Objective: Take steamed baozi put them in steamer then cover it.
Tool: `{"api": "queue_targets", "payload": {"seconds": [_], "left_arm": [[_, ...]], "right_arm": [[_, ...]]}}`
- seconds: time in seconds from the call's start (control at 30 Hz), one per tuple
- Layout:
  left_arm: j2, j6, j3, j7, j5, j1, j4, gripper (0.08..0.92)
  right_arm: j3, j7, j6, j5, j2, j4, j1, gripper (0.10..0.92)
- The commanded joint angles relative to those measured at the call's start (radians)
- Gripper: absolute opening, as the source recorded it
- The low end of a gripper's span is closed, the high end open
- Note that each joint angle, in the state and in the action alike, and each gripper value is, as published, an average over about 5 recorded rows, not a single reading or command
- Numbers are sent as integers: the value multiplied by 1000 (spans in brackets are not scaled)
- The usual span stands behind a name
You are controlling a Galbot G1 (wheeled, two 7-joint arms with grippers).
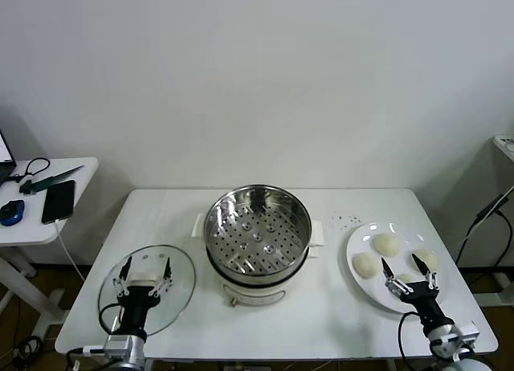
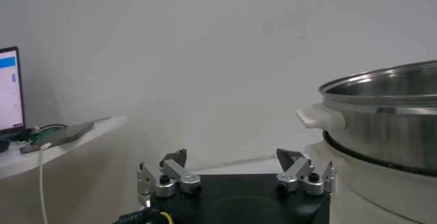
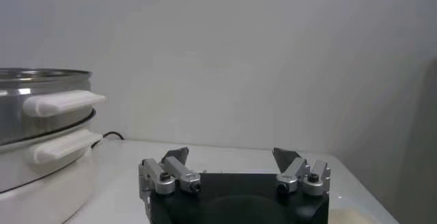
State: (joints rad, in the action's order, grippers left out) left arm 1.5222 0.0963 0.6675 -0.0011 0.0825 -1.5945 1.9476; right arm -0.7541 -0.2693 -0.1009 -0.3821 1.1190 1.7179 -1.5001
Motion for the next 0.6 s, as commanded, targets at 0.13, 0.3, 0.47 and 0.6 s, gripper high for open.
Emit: {"api": "queue_targets", "payload": {"seconds": [0.13,0.3,0.47,0.6], "left_arm": [[-11,5,-1,-8,3,-6,5,823],[-15,16,-8,-12,2,-14,-1,823],[-17,27,-9,-16,-5,-18,-6,823],[-23,27,-4,-17,-19,-16,-11,823]], "right_arm": [[-10,-211,211,223,-297,-52,95,823],[67,-424,226,274,-538,-168,210,823],[210,-599,158,423,-686,-322,410,823],[405,-710,101,504,-742,-426,618,823]]}}
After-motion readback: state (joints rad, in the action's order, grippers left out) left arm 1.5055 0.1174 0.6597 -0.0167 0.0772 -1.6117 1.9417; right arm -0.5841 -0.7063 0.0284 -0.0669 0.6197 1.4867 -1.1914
